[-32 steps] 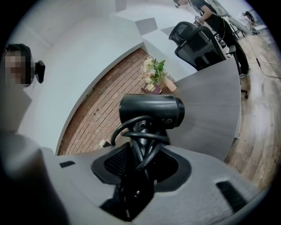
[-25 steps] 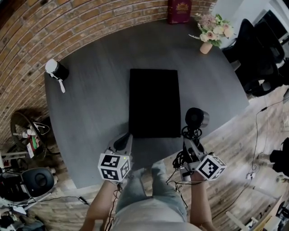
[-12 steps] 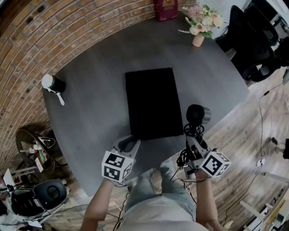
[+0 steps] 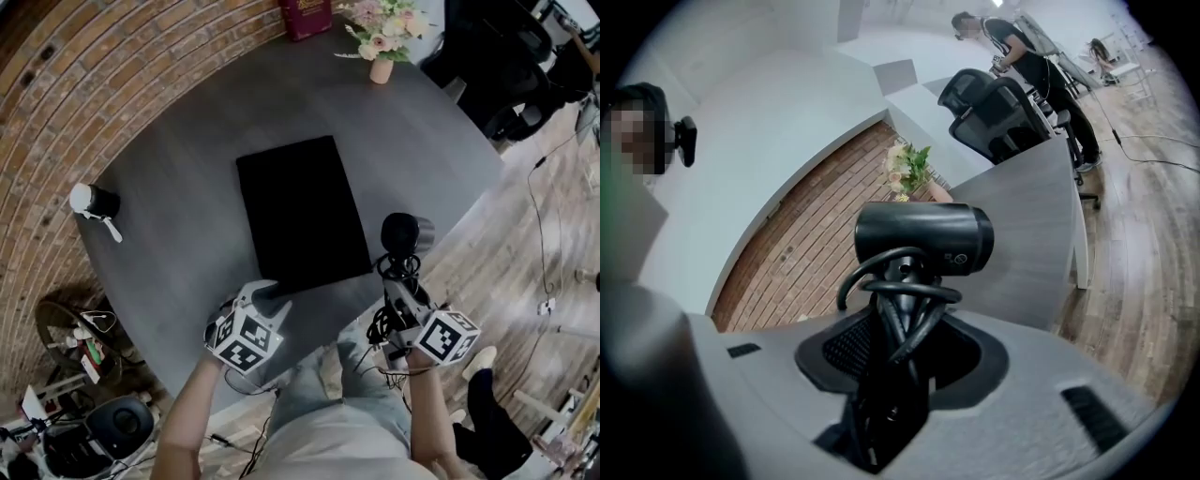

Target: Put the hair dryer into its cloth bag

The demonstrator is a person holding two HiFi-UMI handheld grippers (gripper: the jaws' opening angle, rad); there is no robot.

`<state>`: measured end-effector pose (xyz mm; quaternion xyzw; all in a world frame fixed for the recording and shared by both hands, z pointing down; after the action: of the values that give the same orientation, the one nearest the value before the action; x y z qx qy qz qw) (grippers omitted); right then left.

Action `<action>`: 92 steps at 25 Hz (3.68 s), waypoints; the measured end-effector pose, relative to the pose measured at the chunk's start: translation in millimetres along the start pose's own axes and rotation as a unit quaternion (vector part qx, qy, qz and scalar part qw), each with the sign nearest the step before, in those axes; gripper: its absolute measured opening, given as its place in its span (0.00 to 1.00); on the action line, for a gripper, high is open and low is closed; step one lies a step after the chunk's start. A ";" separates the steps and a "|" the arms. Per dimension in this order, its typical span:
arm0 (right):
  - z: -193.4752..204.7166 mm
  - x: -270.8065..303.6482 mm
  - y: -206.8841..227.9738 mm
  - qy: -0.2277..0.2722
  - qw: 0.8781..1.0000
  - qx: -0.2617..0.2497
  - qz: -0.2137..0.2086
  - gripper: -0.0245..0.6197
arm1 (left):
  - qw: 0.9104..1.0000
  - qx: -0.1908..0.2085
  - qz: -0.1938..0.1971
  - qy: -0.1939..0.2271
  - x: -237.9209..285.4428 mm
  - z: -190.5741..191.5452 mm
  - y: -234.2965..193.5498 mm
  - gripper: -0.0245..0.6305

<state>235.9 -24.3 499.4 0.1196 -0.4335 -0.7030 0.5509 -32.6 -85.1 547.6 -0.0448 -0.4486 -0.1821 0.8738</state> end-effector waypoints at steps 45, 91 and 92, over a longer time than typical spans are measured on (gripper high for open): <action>-14.9 -16.2 -3.6 -0.098 0.988 -0.110 -0.041 0.28 | 0.997 -0.072 -0.032 0.019 8.0 -0.4 -10.6 0.07; 64.4 -15.9 -27.8 -0.463 0.734 -0.351 -0.351 0.28 | 0.962 -0.191 -0.157 0.113 -21.2 -37.1 -0.7 0.07; 67.5 -13.9 -26.6 -0.467 0.733 -0.350 -0.349 0.28 | 0.962 -0.192 -0.156 0.115 -22.0 -36.7 -0.8 0.07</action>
<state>179.5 20.6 515.6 -0.2823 -0.2875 -0.9152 -0.0020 -16.4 -88.6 508.2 -0.1200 -0.3029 -0.4028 0.8553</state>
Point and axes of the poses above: the fingertips, and each gripper's own axes: x forward along the fingers, y to its right, z out of its underside, the point moved 7 cm from there along -x, backward along the fingers, and after that the axes turned 6 degrees about -z, right-handed, at the moved point
